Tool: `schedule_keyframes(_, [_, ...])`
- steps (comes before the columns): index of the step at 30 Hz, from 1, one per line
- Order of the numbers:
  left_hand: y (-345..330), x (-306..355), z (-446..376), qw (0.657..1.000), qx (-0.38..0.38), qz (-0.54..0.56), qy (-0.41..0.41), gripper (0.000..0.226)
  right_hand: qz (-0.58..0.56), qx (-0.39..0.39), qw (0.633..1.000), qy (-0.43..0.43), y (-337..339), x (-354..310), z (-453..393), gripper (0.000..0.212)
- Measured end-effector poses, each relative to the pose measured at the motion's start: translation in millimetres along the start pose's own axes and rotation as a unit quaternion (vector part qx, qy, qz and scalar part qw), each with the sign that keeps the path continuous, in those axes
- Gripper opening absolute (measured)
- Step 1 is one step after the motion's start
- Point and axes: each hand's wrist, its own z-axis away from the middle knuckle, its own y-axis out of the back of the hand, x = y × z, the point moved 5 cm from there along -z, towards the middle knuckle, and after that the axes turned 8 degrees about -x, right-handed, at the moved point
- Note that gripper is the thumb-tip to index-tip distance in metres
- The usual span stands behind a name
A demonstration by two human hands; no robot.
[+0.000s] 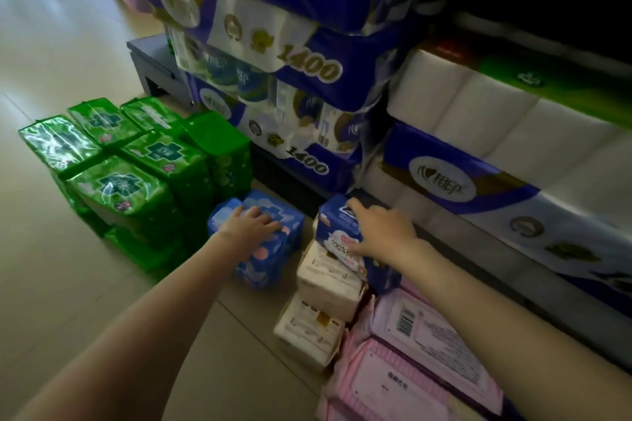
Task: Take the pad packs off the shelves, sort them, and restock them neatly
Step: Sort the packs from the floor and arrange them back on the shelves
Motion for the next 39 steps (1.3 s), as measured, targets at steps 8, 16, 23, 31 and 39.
schedule_keyframes(8, [-7.0,2.8,-29.3,0.994,-0.101,0.036,0.021,0.053,-0.010,0.029,1.000,0.002,-3.6,4.7,0.4,0.075])
schedule_keyframes(16, [121.8,48.8,8.9,0.891,0.367,0.266,0.011,0.032,-0.243,0.022,0.968,0.055,17.0,86.7,58.0,0.072])
schedule_keyframes(23, [234.2,239.9,42.5,0.788,0.492,0.234,-0.287,0.030,-0.233,-0.015,0.967,-0.099,-23.3,237.6,215.9,0.062])
schedule_keyframes(31, [171.1,468.8,75.5,0.775,0.359,-0.005,-0.519,0.043,-0.223,-0.265,0.923,-0.167,-208.5,297.6,346.3,0.065])
schedule_keyframes(39, [90.3,532.8,75.2,0.811,0.173,-0.233,-0.509,0.045,-0.208,-0.318,0.917,-0.121,-322.1,272.4,371.8,0.070])
